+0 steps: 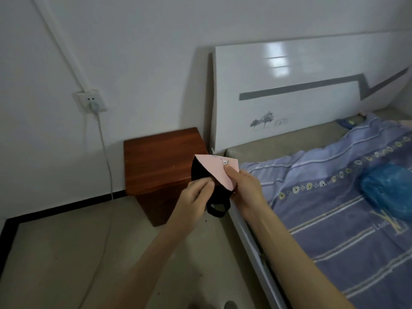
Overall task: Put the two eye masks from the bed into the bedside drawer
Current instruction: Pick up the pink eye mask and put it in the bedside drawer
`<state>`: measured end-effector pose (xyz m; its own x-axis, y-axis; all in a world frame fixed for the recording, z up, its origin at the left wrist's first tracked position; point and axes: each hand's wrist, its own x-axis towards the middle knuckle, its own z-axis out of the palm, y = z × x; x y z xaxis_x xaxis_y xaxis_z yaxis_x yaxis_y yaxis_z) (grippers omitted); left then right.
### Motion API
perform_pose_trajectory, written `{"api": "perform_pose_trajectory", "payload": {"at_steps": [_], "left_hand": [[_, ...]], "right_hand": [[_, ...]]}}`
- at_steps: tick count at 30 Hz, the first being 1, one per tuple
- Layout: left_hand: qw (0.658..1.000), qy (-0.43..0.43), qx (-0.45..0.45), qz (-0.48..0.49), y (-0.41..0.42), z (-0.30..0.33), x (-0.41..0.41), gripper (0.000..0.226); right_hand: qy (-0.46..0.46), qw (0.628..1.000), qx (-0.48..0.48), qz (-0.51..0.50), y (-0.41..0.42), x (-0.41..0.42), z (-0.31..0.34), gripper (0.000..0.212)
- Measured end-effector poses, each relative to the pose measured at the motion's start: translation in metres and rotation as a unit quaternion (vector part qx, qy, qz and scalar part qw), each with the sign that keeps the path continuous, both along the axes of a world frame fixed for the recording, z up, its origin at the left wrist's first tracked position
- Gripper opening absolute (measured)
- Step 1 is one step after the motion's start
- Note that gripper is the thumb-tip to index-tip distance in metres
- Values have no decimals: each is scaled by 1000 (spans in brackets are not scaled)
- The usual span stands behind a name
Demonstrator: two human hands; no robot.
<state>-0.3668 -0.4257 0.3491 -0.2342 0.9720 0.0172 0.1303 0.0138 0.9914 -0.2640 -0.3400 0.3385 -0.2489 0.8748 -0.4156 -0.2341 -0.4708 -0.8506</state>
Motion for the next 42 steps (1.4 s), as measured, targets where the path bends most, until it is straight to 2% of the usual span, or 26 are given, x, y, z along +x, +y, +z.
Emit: {"api": "perform_pose_trajectory", "payload": {"at_steps": [3,6,9,11,12,14,16,17,19,20,21,24,25,27,28,30,32,34,37,40,42], "left_hand": [[998,26,0,-59,0,2,-6,14],[997,67,-28,-16,2,2,-10,10],[996,60,-54,24,5,8,-20,26],[995,24,-75,57,7,9,-25,41],[994,-14,-83,76,9,11,-26,48],[980,-157,-64,103,12,11,-26,55],[964,-244,-25,104,15,15,-22,44],[952,-286,-4,107,17,18,-20,36],[892,-435,27,119,18,26,-16,30],[867,-481,38,123,20,31,-15,33],[859,-493,45,126,22,35,-14,35],[885,-453,41,99,27,48,-10,32],[910,-403,28,96,27,52,-8,30],[969,-227,-3,97,27,53,-4,30],[985,-146,-8,89,25,52,-2,33],[994,-87,-30,63,22,49,1,34],[993,-85,-75,14,19,46,5,24],[990,-84,-111,-20,18,43,11,14],[981,-146,-128,21,22,36,15,11],[955,-242,-159,67,21,30,10,15],[945,-243,-208,62,17,23,4,15]], "right_hand": [[-8,1000,6,-19,2,-6,7,14],[-15,999,10,-29,9,-1,13,19],[16,999,-2,-49,22,12,15,27],[69,995,-21,-64,32,23,15,30],[105,991,-34,-70,36,29,15,29],[196,975,-71,-83,41,40,17,23],[262,957,-82,-91,41,46,19,17],[273,956,-71,-87,39,47,20,17],[252,965,-22,-70,36,49,21,19],[220,973,9,-61,34,50,21,20],[181,981,37,-55,31,52,21,20],[68,991,115,-16,22,58,23,18],[37,989,140,10,18,59,25,18],[-6,982,180,53,10,59,28,20],[-12,980,189,62,7,58,30,21],[42,984,167,52,6,58,34,20],[140,983,115,33,9,59,34,19],[182,979,86,20,11,59,30,19],[222,973,59,8,12,55,24,27],[266,963,31,-10,16,53,16,33],[283,959,20,-5,18,52,13,36]]}}
